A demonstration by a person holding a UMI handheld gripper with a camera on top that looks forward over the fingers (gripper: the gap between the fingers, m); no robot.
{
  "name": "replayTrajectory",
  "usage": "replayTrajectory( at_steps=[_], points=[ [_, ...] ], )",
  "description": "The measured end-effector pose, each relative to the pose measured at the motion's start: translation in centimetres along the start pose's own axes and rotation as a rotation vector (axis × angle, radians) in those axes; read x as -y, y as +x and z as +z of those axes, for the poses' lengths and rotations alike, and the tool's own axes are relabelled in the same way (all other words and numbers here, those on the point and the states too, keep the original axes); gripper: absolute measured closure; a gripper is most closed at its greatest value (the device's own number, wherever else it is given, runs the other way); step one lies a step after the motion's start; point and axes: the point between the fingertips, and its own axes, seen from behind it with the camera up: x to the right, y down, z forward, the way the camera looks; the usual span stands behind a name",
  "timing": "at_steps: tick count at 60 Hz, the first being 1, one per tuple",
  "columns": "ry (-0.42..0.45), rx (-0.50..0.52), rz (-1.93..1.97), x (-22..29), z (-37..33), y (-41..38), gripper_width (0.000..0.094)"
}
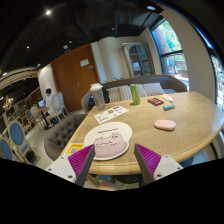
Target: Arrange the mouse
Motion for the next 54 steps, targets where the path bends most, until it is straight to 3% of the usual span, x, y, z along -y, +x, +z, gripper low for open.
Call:
replayTrajectory(
  at_steps=[19,41,54],
  points=[
    [0.022,-0.072,-0.019,0.6,-0.1,5.2,0.0115],
    [0.003,-0.298,-0.055,1.5,2.5,21.3,0.0114],
    [0.018,-0.296,-0.088,4.0,5.6,26.2,0.0122]
  ],
)
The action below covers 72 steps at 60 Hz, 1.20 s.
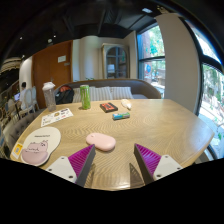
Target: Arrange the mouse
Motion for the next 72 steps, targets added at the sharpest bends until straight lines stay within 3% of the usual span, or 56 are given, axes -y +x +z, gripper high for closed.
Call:
replayTrajectory(
  at_steps=[16,35,52,57,62,72],
  points=[
    [-0.068,0.093,-0.025,-0.7,5.4,-0.5,0.0129],
    [-0.107,0.106,-0.086,-1.5,8.3,-1.6,0.0139],
    [-0.201,0.100,-0.068,-0.2,11.8,-1.4,0.0163],
    [-0.222,0.079,-0.055,0.2,13.0,-1.0,0.0251],
    [-0.226,0.038,-0.024,0.7,13.9,-0.1,0.0428],
    [-0.228,-0.011,0.013,0.7,14.0,0.2,0.0460]
  ],
)
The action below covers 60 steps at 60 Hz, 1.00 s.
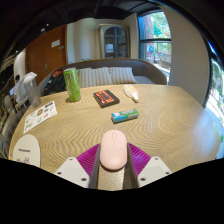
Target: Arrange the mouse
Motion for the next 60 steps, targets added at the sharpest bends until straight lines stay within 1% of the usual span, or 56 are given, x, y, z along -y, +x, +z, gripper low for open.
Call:
replayTrajectory(
  at_steps=[5,7,10,12,17,22,26,29,34,44,46,48,53,56,58,60],
  points=[
    [-0.029,-0.025,0.094,-0.3,-1.3,0.1,0.0504],
    [-0.005,-0.015,0.119,0.2,-2.3,-0.8,0.0521],
    [0.064,0.009,0.090,1.6,-4.3,-2.8,0.0526],
    [0.093,0.013,0.075,2.1,-5.6,-4.4,0.0527],
    [0.123,0.082,0.070,2.7,-8.7,-10.9,0.0527],
    [0.147,0.102,0.038,2.5,-11.2,-17.1,0.0528],
    [0.168,0.138,-0.005,1.9,-11.9,-22.3,0.0529],
    [0.151,0.157,-0.043,1.0,-11.2,-25.9,0.0530],
    [0.086,0.178,-0.067,-2.1,-10.1,-29.9,0.0529],
    [0.006,0.156,-0.109,-6.0,-7.4,-32.0,0.0529],
    [-0.018,0.152,-0.111,-6.9,-7.1,-31.9,0.0512],
    [0.013,0.149,-0.118,-6.4,-7.0,-31.9,0.0501],
    [-0.001,0.145,-0.159,-6.6,-7.0,-31.7,0.0453],
    [-0.008,0.166,-0.177,-6.9,-7.3,-31.9,0.0421],
    [-0.011,0.187,-0.185,-7.0,-7.6,-31.9,0.0362],
    [-0.005,0.211,-0.194,-6.9,-8.1,-31.8,0.0241]
  ],
)
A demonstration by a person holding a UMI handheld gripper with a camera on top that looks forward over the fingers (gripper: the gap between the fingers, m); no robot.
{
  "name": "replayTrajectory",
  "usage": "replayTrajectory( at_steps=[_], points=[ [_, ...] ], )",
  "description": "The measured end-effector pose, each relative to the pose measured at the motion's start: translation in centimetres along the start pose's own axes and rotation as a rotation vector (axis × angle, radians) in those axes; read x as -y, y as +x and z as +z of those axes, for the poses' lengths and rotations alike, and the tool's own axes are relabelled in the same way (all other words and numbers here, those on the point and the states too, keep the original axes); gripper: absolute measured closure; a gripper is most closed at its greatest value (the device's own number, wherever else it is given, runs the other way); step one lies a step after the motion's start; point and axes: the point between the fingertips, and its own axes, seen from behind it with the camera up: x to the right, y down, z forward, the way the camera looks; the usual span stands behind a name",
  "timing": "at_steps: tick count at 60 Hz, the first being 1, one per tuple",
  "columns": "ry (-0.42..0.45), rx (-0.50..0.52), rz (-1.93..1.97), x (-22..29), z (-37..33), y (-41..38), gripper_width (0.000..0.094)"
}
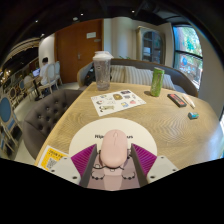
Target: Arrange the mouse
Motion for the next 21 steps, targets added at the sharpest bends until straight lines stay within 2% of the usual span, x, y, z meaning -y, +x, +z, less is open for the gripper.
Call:
replayTrajectory(
  at_steps=[3,6,12,21],
  points=[
    [0.028,0.021,-0.015,0.2,-1.0,0.3,0.0068],
    [0.060,0.027,-0.027,0.4,-2.4,1.1,0.0093],
    [0.110,0.027,-0.035,0.1,-5.8,3.0,0.0085],
    [0.143,0.106,0.026,-1.9,-10.6,5.3,0.0083]
  ],
)
